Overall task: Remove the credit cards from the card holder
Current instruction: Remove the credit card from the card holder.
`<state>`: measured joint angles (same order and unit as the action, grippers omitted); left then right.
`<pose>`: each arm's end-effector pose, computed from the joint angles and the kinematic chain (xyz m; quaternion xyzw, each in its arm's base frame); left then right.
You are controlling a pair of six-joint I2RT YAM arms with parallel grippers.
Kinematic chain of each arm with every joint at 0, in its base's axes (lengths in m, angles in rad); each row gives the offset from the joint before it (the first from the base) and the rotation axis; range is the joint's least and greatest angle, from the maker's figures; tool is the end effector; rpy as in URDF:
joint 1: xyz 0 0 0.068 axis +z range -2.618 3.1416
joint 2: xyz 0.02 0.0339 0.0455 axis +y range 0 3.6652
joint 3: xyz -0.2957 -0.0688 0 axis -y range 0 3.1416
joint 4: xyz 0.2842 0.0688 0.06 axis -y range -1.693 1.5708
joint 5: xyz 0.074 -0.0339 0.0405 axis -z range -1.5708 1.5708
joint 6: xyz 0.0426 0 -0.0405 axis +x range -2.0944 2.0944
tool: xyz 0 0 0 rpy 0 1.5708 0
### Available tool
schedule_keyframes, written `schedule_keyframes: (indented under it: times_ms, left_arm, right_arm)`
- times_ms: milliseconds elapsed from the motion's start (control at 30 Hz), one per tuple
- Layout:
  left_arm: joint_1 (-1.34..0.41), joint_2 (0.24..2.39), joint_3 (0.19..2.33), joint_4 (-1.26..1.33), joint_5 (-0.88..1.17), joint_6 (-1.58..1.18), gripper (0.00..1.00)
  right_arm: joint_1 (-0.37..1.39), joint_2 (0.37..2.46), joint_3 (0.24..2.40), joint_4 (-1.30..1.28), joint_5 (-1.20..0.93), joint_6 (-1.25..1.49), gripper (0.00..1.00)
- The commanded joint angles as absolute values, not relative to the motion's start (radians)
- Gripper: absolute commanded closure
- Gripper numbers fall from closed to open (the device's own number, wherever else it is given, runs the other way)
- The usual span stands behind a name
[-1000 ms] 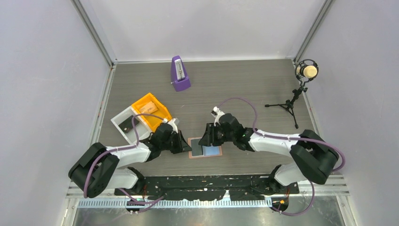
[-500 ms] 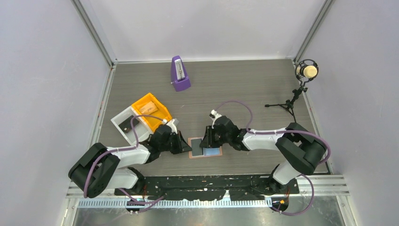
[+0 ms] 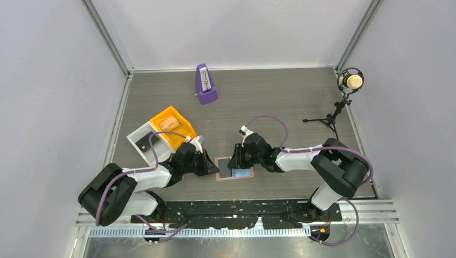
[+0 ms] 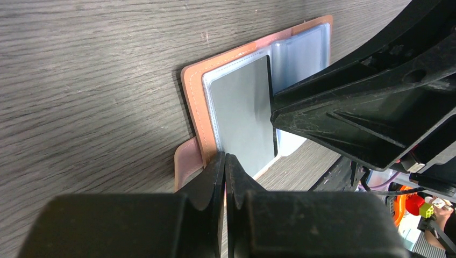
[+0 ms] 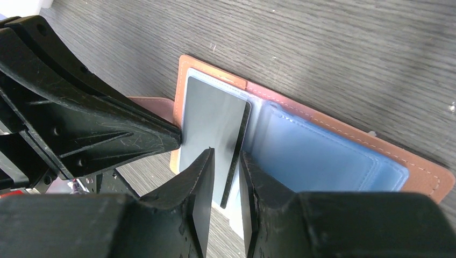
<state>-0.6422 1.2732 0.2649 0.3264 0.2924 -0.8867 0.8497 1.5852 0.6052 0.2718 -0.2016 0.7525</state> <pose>0.1726 -0.1444 0.1154 -0.0468 0.8942 -0.3893 0.2160 0.2051 0.2462 0.1313 -0.0859 0.9007 0.3623 0.2238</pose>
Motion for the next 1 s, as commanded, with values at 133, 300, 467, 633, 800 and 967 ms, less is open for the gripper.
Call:
schedule_keyframes:
  times_ms: [133, 300, 467, 633, 800, 967]
  left_arm:
    - [-0.649, 1.298, 0.244, 0.317, 0.285, -0.874, 0.96]
    - [-0.648, 1.306, 0.245, 0.322, 0.287, -0.876, 0.96]
    - [-0.648, 1.3, 0.239, 0.321, 0.283, -0.876, 0.96]
    - [-0.648, 1.296, 0.238, 0.319, 0.281, -0.876, 0.96]
    - [-0.648, 1.286, 0.232, 0.316, 0.278, -0.877, 0.96]
    - [-0.648, 1.285, 0.231, 0.313, 0.273, -0.876, 0.96]
  right_arm:
    - [0.854, 1.608, 0.595, 0.34, -0.206, 0.764, 0.68]
    - [0.854, 1.602, 0.617, 0.284, -0.178, 0.76, 0.64]
    - [0.854, 1.577, 0.626, 0.199, -0.125, 0.742, 0.63]
    - [0.854, 1.585, 0.648, 0.155, -0.123, 0.728, 0.62]
    - [0.855, 1.575, 0.641, 0.143, -0.1, 0.724, 0.62]
    - [0.853, 1.575, 0.583, 0.335, -0.191, 0.741, 0.66]
